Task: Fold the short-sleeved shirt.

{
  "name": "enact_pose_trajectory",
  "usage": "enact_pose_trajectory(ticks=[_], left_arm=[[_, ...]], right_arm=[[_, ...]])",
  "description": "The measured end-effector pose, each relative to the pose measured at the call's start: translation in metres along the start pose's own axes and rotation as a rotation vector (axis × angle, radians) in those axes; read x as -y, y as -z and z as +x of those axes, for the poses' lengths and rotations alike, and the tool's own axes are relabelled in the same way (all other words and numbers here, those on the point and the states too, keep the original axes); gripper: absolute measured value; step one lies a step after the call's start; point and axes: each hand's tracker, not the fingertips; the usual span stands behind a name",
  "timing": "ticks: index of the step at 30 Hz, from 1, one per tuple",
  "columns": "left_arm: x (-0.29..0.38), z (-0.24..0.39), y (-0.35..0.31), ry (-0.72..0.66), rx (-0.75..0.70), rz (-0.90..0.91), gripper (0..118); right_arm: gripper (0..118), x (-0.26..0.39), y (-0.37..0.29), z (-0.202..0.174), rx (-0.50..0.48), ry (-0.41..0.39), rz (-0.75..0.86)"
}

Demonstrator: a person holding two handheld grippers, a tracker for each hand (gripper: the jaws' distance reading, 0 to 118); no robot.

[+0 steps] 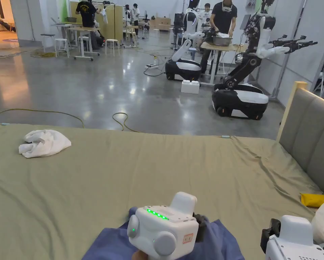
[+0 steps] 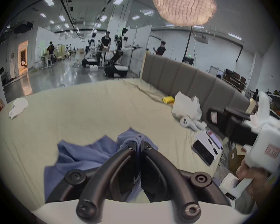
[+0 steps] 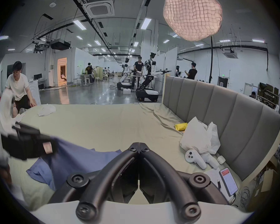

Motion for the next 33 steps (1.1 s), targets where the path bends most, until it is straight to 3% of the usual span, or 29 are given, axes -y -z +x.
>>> enact_pose_trajectory(ticks=[2, 3, 4, 14, 19, 20, 21, 22, 25, 30, 33], left_arm=[[0.012, -0.001, -0.003, -0.011, -0.014, 0.007, 32], [0.015, -0.003, -0.008, -0.021, -0.022, 0.013, 56], [0.017, -0.005, -0.012, -0.032, -0.033, 0.018, 71], [0.015, -0.074, -0.113, -0.141, -0.355, 0.301, 72], [0.026, -0.098, -0.159, -0.141, -0.551, 0.416, 65], [0.029, -0.1, -0.166, -0.13, -0.572, 0.434, 57], [0.031, -0.102, -0.172, -0.117, -0.602, 0.436, 33], [0.032, -0.101, -0.174, -0.106, -0.637, 0.433, 17], [0.037, -0.107, -0.182, -0.096, -0.643, 0.435, 0], [0.05, -0.128, -0.176, -0.169, -0.632, 0.367, 0], [0.057, -0.162, -0.153, -0.268, -0.56, 0.226, 0]], right_arm=[[0, 0.002, -0.001, -0.001, -0.007, -0.004, -0.012], [0, 0.003, -0.002, -0.002, -0.016, -0.006, -0.017], [0, 0.003, -0.002, -0.003, -0.026, -0.01, -0.019], [0, -0.021, -0.004, -0.054, -0.138, -0.033, 0.085], [0, -0.033, -0.007, -0.079, -0.171, -0.008, 0.144], [0, -0.035, -0.007, -0.083, -0.175, -0.003, 0.154], [0, -0.036, -0.005, -0.086, -0.18, -0.001, 0.161], [0, -0.037, -0.004, -0.089, -0.182, 0.0, 0.165], [0, -0.039, -0.003, -0.097, -0.197, 0.006, 0.17], [0, -0.038, 0.005, -0.106, -0.213, -0.009, 0.149], [0, -0.035, 0.01, -0.107, -0.217, -0.019, 0.133]])
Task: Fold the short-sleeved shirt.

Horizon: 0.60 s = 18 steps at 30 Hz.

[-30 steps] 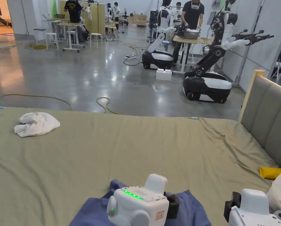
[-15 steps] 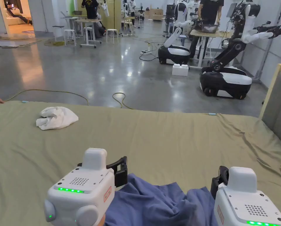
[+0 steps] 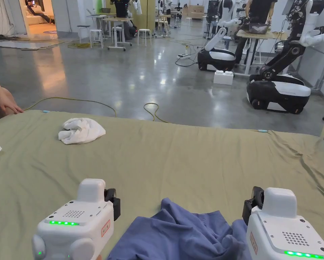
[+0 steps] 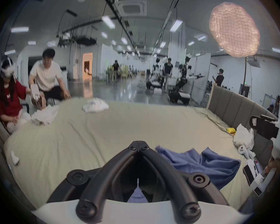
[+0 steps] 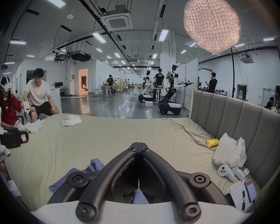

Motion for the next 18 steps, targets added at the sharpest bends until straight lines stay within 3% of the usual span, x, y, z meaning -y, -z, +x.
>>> enact_pose_trajectory(ticks=[6, 11, 13, 14, 18], left_arm=[[0.023, -0.03, 0.103, -0.093, 0.054, -0.402, 0], [0.05, -0.036, 0.148, -0.088, -0.014, -0.636, 6], [0.061, -0.033, 0.151, -0.079, -0.069, -0.716, 63], [0.065, -0.031, 0.151, -0.083, -0.085, -0.721, 77], [0.088, -0.021, 0.16, -0.049, -0.111, -0.836, 77]], right_arm=[[0, 0.012, 0.018, 0.01, 0.011, -0.015, -0.057], [0, 0.022, 0.029, 0.026, 0.035, -0.03, -0.106], [0, 0.028, 0.033, 0.033, 0.045, -0.04, -0.123], [0, 0.03, 0.036, 0.035, 0.05, -0.044, -0.13], [0, 0.037, 0.047, 0.049, 0.069, -0.029, -0.171]])
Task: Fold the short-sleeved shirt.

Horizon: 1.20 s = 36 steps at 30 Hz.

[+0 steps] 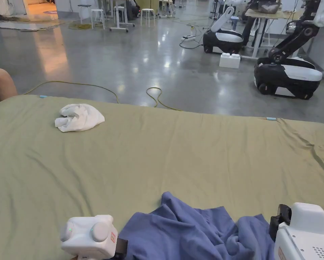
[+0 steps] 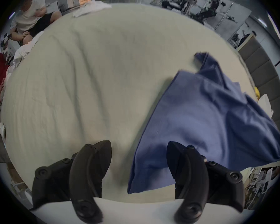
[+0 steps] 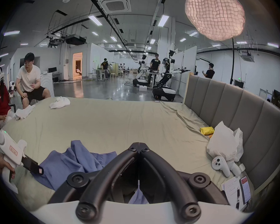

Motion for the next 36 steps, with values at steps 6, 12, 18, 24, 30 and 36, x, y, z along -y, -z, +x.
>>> enact_pose_trajectory(ticks=[6, 12, 18, 24, 30, 36], left_arm=[[0.008, 0.031, -0.011, 0.106, -0.072, 0.05, 42], [0.013, 0.03, -0.02, 0.108, -0.004, 0.081, 6], [0.023, 0.009, -0.046, 0.068, 0.03, 0.189, 6], [0.03, -0.001, -0.056, 0.047, 0.066, 0.237, 6], [0.036, -0.004, -0.075, 0.029, 0.095, 0.282, 6], [0.028, -0.017, -0.139, 0.012, 0.14, 0.455, 6]], right_arm=[[0, 0.011, 0.031, 0.027, 0.06, 0.006, -0.118], [28, 0.027, 0.086, 0.067, 0.068, 0.027, -0.339], [73, 0.064, 0.136, 0.084, -0.051, 0.018, -0.599], [50, 0.103, 0.146, 0.067, -0.138, 0.004, -0.776], [4, 0.085, 0.112, 0.063, -0.107, 0.023, -0.639], [4, 0.018, 0.06, 0.076, -0.082, 0.024, -0.48]])
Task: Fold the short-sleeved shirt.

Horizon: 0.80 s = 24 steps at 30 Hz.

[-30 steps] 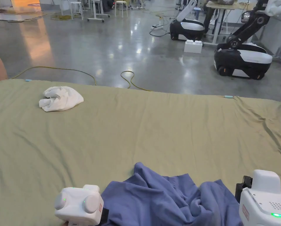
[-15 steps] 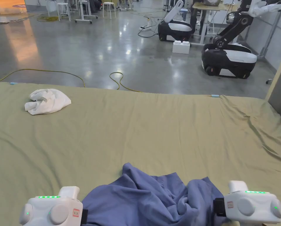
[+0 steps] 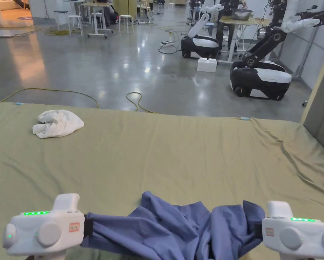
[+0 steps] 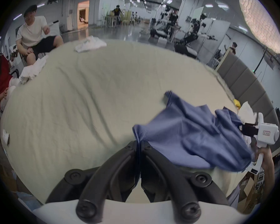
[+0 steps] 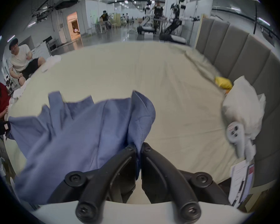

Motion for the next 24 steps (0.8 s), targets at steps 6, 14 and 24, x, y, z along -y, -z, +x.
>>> enact_pose_trajectory(ticks=[6, 14, 24], left_arm=[[-0.046, -0.008, -0.055, 0.027, 0.015, 0.113, 6], [-0.112, -0.023, -0.117, -0.004, 0.039, 0.202, 6], [-0.173, -0.007, -0.157, 0.03, -0.01, 0.286, 5]], right_arm=[[4, -0.04, -0.061, 0.009, 0.013, -0.016, 0.099], [4, -0.092, -0.131, 0.01, -0.027, 0.006, 0.17], [4, -0.149, -0.186, -0.025, -0.01, -0.039, 0.412]])
